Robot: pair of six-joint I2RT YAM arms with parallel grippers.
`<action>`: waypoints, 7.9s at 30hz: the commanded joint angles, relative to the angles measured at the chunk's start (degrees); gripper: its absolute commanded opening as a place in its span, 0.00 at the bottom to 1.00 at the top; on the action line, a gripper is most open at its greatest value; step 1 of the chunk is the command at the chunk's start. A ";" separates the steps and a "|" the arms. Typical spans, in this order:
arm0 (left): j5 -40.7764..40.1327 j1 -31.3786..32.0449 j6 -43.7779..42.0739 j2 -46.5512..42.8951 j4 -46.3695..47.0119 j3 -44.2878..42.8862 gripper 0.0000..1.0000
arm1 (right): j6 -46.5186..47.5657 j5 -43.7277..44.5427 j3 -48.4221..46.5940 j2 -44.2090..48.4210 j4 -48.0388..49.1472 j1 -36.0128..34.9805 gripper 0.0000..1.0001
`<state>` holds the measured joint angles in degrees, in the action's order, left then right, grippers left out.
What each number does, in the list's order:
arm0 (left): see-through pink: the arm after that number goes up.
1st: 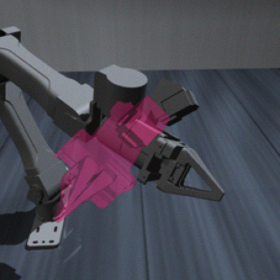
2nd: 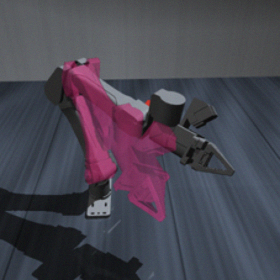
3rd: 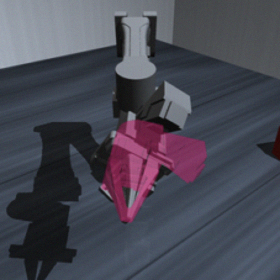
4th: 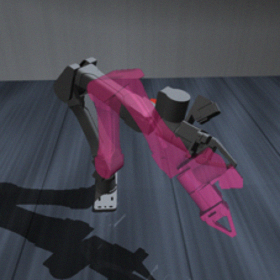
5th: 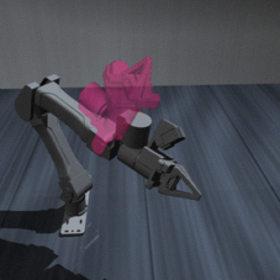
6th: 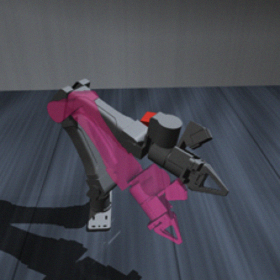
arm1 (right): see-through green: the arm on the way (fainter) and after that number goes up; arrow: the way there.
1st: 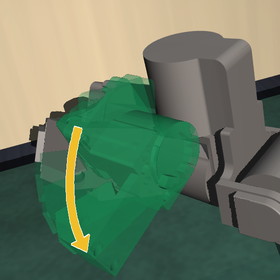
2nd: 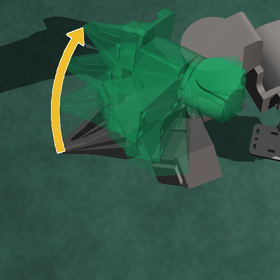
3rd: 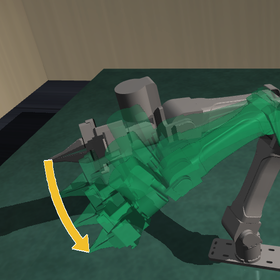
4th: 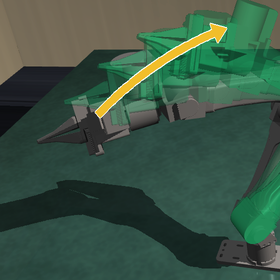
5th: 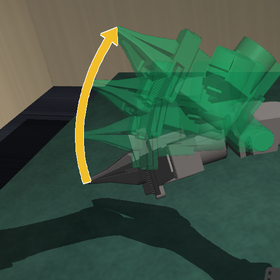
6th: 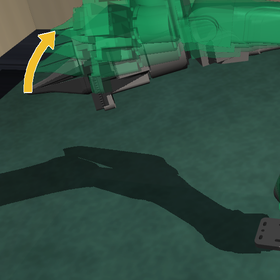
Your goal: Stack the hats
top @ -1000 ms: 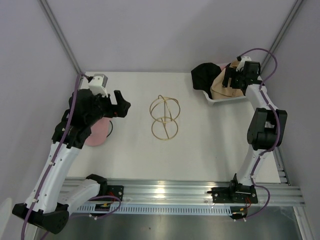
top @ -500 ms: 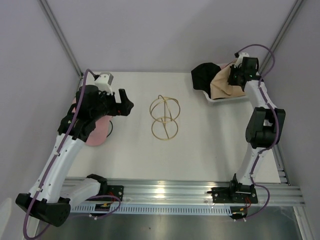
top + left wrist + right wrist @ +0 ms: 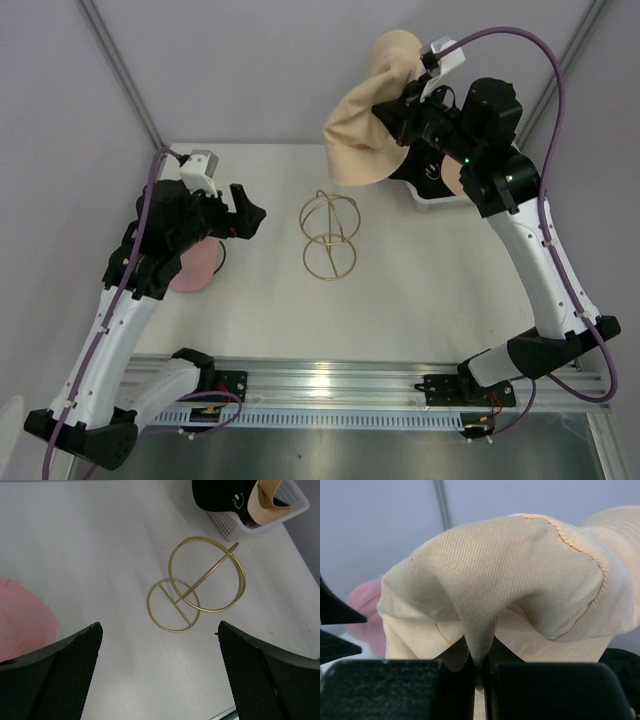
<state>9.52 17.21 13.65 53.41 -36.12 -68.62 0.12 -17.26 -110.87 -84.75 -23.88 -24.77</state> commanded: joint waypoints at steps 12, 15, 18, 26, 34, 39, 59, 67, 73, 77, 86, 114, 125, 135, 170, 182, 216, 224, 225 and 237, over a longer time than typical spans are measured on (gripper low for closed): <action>-13.12 -0.60 5.33 -11.30 3.33 5.51 0.99 | -1.79 -10.25 6.90 -9.11 -0.90 -11.43 0.14; -12.77 -0.60 6.65 -11.66 4.04 6.56 0.99 | -1.61 -7.02 5.58 -11.92 -3.36 -12.75 0.14; -11.02 -0.60 9.01 -10.87 5.35 8.32 1.00 | -2.32 -1.85 4.26 -13.59 -5.56 -12.84 0.18; -7.76 -0.60 12.81 -11.57 10.36 11.84 0.99 | -2.14 3.62 5.21 -14.13 -13.30 -13.11 0.33; -6.45 -0.60 12.63 -10.08 11.16 11.23 1.00 | -1.26 4.07 8.83 -11.31 -8.82 -13.54 0.00; -6.00 -0.60 12.37 -8.94 11.07 10.70 1.00 | -1.35 6.19 1.48 -11.84 -10.13 -13.54 0.00; -17.16 -0.69 9.12 -14.56 7.82 11.93 0.99 | -0.74 12.42 -20.11 -28.02 -31.47 -18.20 0.00; -15.85 -0.78 9.11 -14.21 8.08 12.63 0.99 | -4.78 12.87 -13.06 -19.76 -31.59 -19.34 0.00; -15.50 -0.78 9.11 -13.86 8.26 12.90 1.00 | -6.09 19.42 -9.29 -16.15 -31.49 -20.40 0.00; -14.88 -0.78 9.29 -13.51 8.61 12.90 1.00 | -7.59 23.23 0.43 -11.07 -25.81 -20.57 0.00; -13.65 -0.78 9.55 -12.72 9.05 12.99 0.99 | -10.14 24.73 31.22 8.88 -3.83 -20.67 0.08; -2.23 13.99 13.85 10.92 10.53 -2.05 0.92 | -19.71 -1.89 22.36 -4.45 6.91 -2.65 0.80; 6.13 14.60 10.96 20.86 12.21 -2.31 0.91 | -21.39 -2.70 28.69 -9.99 8.41 -2.65 0.55; 2.53 14.60 11.93 22.01 11.95 -0.11 0.90 | -19.55 1.52 28.26 -9.21 4.64 -1.86 0.64; -7.67 8.54 4.10 7.32 4.04 -5.03 0.99 | -9.09 36.68 -27.20 -52.00 0.93 24.25 0.34; -6.62 7.84 7.44 7.50 9.65 -6.17 1.00 | -14.24 1.65 -29.14 -36.20 3.13 27.50 0.00; 18.79 3.97 0.07 19.11 54.50 -2.48 0.01 | -39.41 -35.65 -6.90 -19.31 28.63 -0.89 0.00; 18.81 3.62 -31.05 12.78 24.00 -16.97 0.01 | -43.62 -29.08 -5.87 -19.76 27.13 -1.24 0.00; 21.22 3.53 -34.53 12.60 19.38 -18.73 0.01 | -43.71 -28.28 -4.02 -18.27 26.96 -1.41 0.00; 34.26 6.51 -39.84 7.60 -0.54 -16.13 0.01 | -35.20 -4.64 32.63 7.13 18.17 -2.38 0.04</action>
<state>40.18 22.94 -24.10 68.07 -37.60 -87.53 -41.32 -36.49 -82.81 -82.48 1.83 -30.57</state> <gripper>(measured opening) 0.015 0.038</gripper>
